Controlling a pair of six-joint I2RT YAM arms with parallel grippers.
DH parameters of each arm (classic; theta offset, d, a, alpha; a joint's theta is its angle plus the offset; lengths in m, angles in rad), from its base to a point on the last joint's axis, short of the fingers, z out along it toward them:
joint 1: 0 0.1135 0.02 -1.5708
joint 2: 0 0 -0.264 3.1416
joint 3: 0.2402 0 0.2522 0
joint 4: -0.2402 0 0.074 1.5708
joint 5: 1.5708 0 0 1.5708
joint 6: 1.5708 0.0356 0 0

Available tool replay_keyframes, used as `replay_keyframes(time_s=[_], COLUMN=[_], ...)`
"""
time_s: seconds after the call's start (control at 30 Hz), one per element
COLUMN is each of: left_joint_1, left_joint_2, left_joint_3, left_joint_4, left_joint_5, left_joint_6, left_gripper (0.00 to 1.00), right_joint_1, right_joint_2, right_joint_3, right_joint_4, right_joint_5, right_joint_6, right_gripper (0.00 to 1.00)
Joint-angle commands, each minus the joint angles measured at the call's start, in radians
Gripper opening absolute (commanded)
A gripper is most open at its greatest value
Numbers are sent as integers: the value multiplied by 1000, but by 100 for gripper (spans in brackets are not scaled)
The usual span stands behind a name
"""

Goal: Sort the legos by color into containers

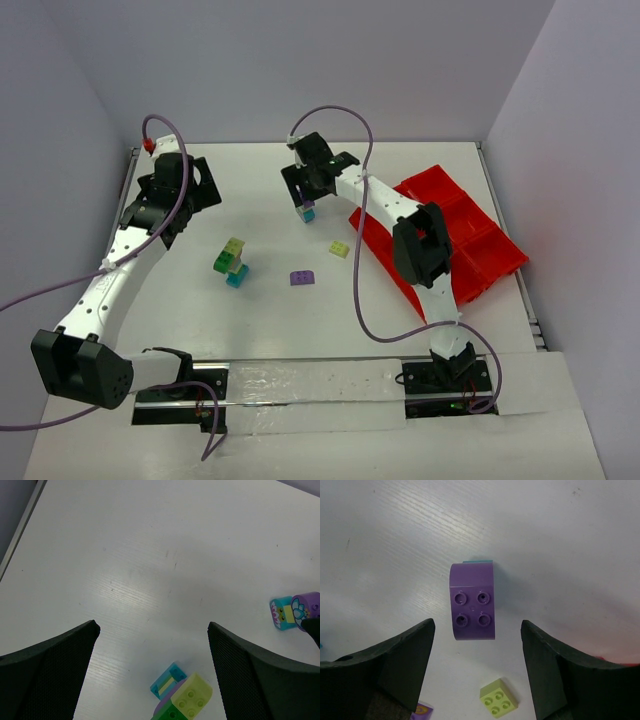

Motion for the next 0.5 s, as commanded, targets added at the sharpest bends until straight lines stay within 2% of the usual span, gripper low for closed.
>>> replay_keyframes(time_s=[0.0,0.47], left_joint_1=[-3,-3], left_joint_2=[-34,-26], left_joint_3=[17,24], left_joint_4=[5,-2], left_joint_5=[-12,-18], left_joint_6=[21,25], left_gripper=[99,99], right_joint_1=[5,5], right_joint_2=[16,72], right_joint_3=[53,91], right_joint_4=[2,3], right_joint_5=[17,23], right_joint_6=[-10,4], right_gripper=[74,55])
